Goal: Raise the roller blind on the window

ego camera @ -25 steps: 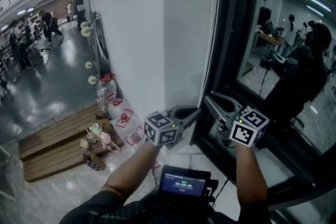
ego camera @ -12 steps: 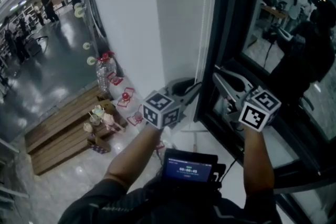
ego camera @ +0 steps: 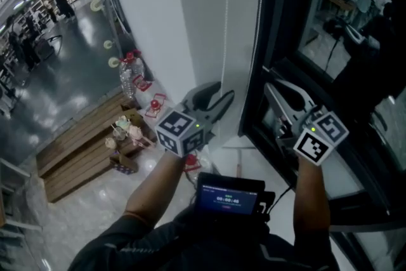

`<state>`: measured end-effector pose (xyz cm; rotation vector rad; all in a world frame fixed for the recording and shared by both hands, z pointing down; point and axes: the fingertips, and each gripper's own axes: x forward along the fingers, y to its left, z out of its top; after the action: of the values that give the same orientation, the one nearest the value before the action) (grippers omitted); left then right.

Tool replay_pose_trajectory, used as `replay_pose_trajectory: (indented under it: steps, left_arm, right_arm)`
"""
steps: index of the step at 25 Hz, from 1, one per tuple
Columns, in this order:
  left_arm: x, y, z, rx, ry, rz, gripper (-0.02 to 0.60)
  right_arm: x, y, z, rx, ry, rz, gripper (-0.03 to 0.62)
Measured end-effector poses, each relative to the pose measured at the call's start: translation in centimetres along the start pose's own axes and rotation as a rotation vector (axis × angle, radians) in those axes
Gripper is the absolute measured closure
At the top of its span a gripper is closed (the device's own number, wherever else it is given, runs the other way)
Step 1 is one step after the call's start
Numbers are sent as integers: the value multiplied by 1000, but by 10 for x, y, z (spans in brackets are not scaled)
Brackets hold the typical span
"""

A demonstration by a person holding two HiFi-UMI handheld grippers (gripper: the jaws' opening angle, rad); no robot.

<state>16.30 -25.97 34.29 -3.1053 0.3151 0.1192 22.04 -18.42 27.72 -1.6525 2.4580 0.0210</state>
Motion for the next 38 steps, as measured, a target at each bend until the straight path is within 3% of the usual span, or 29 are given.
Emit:
replay_pose_trajectory:
  steps: [3, 5, 8, 17, 21, 26, 38]
  left_arm:
    - [-11, -2, 1, -24, 8, 39, 444]
    - [-17, -3, -3, -42, 38, 64, 492]
    - [-25, -16, 0, -44, 16, 56, 584]
    - [-45, -51, 2, -42, -24, 118, 586]
    - [-56, -63, 4, -32, 10, 138, 586]
    - [-68, -72, 3, 34, 41, 128, 586]
    - [-172, -48, 7, 62, 12, 121, 586]
  right_arm:
    - [-9, 1, -1, -11, -14, -15, 539]
    - [-15, 2, -3, -17, -14, -13, 539]
    - [-24, 2, -10, 9, -20, 2, 539]
    - [-55, 5, -26, 21, -9, 7, 583]
    - [-66, 14, -29, 4, 5, 8, 585]
    - [-68, 23, -35, -7, 6, -21, 585]
    - [-56, 95, -51, -30, -26, -191, 585]
